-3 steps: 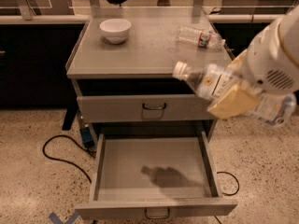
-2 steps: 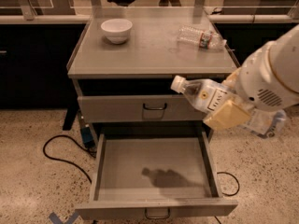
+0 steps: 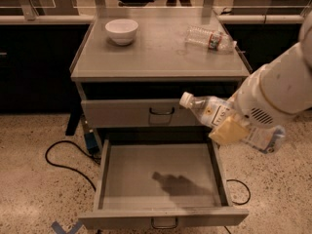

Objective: Place blue plastic bottle into middle drawer

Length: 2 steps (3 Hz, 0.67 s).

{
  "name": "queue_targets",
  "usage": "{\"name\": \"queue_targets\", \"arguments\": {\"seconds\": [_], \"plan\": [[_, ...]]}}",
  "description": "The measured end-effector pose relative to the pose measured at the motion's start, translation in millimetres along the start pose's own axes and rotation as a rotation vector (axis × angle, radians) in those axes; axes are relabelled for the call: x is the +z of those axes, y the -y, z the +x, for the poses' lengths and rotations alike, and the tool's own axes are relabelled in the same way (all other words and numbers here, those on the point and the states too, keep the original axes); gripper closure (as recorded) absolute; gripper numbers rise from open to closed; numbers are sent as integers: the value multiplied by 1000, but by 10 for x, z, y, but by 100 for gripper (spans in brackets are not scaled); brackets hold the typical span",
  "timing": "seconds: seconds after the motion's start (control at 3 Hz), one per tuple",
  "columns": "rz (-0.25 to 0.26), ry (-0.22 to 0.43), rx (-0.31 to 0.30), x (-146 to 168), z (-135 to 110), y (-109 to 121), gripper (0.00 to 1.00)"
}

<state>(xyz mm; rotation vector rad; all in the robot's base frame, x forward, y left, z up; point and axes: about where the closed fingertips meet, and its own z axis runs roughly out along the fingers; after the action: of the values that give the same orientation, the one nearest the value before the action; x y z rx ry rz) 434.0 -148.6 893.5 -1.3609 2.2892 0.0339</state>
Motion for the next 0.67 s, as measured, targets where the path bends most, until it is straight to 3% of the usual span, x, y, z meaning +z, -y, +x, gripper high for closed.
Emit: {"name": "queue_targets", "arguments": {"seconds": [0.33,0.67], "plan": [[2,-58,87,795,403,49,100],[2,-58,87,795,404,47,100]]}}
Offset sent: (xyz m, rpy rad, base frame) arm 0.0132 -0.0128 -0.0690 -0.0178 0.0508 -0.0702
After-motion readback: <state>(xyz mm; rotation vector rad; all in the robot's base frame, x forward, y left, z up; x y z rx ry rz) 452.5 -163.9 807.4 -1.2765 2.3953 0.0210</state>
